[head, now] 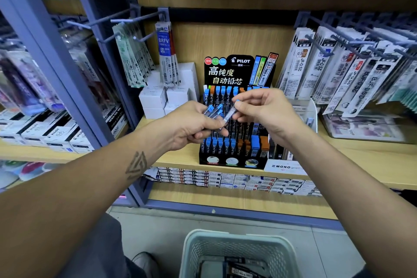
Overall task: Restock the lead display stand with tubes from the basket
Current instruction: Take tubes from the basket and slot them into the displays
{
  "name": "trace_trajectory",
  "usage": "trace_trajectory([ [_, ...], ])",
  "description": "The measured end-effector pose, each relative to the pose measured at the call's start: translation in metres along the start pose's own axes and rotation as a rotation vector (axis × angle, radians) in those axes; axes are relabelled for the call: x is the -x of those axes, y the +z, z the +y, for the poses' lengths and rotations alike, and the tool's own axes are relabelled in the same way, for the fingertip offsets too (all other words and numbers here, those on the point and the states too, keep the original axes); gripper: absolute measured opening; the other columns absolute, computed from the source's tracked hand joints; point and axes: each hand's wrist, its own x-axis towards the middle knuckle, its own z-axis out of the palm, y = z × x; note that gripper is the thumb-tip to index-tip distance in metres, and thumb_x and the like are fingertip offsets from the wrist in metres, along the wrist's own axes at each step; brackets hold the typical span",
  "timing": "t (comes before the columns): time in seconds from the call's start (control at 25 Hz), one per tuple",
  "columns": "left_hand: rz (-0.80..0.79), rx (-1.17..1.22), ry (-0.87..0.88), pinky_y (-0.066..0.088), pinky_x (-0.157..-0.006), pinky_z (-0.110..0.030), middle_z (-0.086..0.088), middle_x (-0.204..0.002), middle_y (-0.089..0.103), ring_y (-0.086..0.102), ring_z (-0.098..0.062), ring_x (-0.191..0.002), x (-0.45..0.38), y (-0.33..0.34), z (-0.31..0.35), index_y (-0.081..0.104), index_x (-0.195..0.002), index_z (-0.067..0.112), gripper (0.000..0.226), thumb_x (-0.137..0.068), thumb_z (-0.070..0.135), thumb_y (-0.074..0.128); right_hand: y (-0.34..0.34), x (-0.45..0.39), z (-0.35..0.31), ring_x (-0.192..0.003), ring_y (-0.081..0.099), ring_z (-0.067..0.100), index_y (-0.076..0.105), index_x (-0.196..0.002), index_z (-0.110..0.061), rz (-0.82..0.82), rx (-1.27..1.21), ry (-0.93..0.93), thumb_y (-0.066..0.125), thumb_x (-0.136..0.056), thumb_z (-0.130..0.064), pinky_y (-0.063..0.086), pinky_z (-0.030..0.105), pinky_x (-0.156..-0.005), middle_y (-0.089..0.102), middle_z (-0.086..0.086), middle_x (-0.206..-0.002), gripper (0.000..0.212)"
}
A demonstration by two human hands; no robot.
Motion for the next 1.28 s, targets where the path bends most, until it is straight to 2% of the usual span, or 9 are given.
trace_trajectory([
  [0.16, 0.026, 0.022, -0.073, 0.018, -0.033, -0.015, -0.028, -0.1, 0.073, 0.028, -0.005, -0.031, 0.0, -0.01, 0.002, 0.055, -0.108, -0.001, 0.015, -0.094, -0.002, 0.062, 0.002, 0.0, 0.007, -0.077, 0.075, 0.026, 0.07, -0.104, 0.003, -0.013, 0.016, 0.023, 0.068, -0.087, 0.008, 0.061, 0.026, -0.068, 0.074, 0.022, -0.085, 0.018],
  [0.44, 0.037, -0.001, -0.1, 0.021, -0.032, -0.012, -0.024, -0.087, 0.072, 0.031, -0.004, -0.031, 0.004, -0.015, -0.001, 0.064, -0.091, 0.0, 0.008, -0.089, -0.007, 0.066, 0.008, -0.003, 0.011, -0.086, 0.075, 0.029, 0.072, -0.104, 0.003, -0.05, -0.058, 0.069, 0.068, -0.085, 0.011, 0.062, 0.029, -0.077, 0.074, 0.023, -0.091, 0.021],
  [0.6, 0.048, -0.049, -0.12, 0.019, -0.033, -0.012, -0.023, -0.088, 0.073, 0.029, -0.005, -0.03, 0.006, -0.021, -0.005, 0.06, -0.095, 0.0, 0.009, -0.091, -0.006, 0.065, 0.014, -0.005, 0.009, -0.08, 0.075, 0.027, 0.073, -0.102, 0.002, -0.075, 0.003, 0.056, 0.072, -0.084, 0.007, 0.061, 0.027, -0.071, 0.074, 0.022, -0.087, 0.019],
  [0.68, 0.109, -0.103, -0.129, 0.018, -0.035, -0.012, -0.021, -0.091, 0.073, 0.029, -0.006, -0.031, 0.005, -0.027, -0.008, 0.057, -0.106, -0.001, 0.017, -0.091, -0.005, 0.066, 0.02, -0.006, 0.008, -0.074, 0.074, 0.025, 0.072, -0.099, -0.001, -0.084, 0.147, 0.016, 0.075, -0.083, 0.003, 0.06, 0.028, -0.069, 0.074, 0.017, -0.082, 0.016],
  [0.76, 0.175, -0.119, -0.142, 0.018, -0.035, -0.012, -0.022, -0.086, 0.071, 0.03, -0.007, -0.032, 0.002, -0.034, -0.011, 0.053, -0.116, -0.002, 0.028, -0.092, -0.002, 0.066, 0.03, -0.007, 0.01, -0.073, 0.074, 0.019, 0.073, -0.093, -0.009, -0.085, 0.405, -0.054, 0.078, -0.083, -0.004, 0.061, 0.031, -0.074, 0.074, 0.008, -0.08, 0.012],
  [0.88, 0.188, -0.046, -0.167, 0.019, -0.034, -0.012, -0.012, -0.064, 0.06, 0.032, -0.008, -0.035, 0.007, -0.04, -0.009, 0.055, -0.11, 0.002, 0.019, -0.093, 0.001, 0.063, 0.05, -0.006, 0.022, -0.08, 0.069, 0.006, 0.073, -0.093, -0.024, -0.091, 0.751, -0.182, 0.079, -0.085, -0.019, 0.058, 0.031, -0.082, 0.072, -0.011, -0.083, 0.011],
  [1.04, 0.11, 0.04, -0.216, 0.021, -0.036, -0.016, -0.008, -0.062, 0.054, 0.036, -0.01, -0.044, 0.019, -0.042, -0.005, 0.053, -0.097, 0.007, 0.007, -0.095, 0.001, 0.054, 0.064, -0.004, 0.037, -0.082, 0.066, 0.019, 0.068, -0.089, -0.025, -0.094, 0.939, -0.285, 0.075, -0.087, -0.024, 0.056, 0.04, -0.076, 0.071, -0.006, -0.082, 0.008],
  [1.16, 0.083, 0.063, -0.223, 0.028, -0.037, -0.016, -0.009, -0.066, 0.056, 0.042, -0.011, -0.048, 0.023, -0.043, -0.006, 0.054, -0.104, 0.004, 0.008, -0.099, -0.001, 0.051, 0.071, -0.002, 0.043, -0.087, 0.063, 0.023, 0.068, -0.09, -0.025, -0.12, 1.041, -0.322, 0.071, -0.09, -0.024, 0.05, 0.035, -0.073, 0.07, -0.002, -0.087, 0.003],
  [1.28, 0.078, 0.104, -0.238, 0.034, -0.039, -0.017, -0.009, -0.071, 0.061, 0.048, -0.012, -0.054, 0.024, -0.043, -0.008, 0.057, -0.111, 0.002, 0.013, -0.102, 0.002, 0.047, 0.075, 0.0, 0.048, -0.093, 0.053, 0.019, 0.073, -0.089, -0.02, -0.188, 1.178, -0.433, 0.07, -0.09, -0.023, 0.045, 0.035, -0.075, 0.065, -0.004, -0.092, 0.004],
])
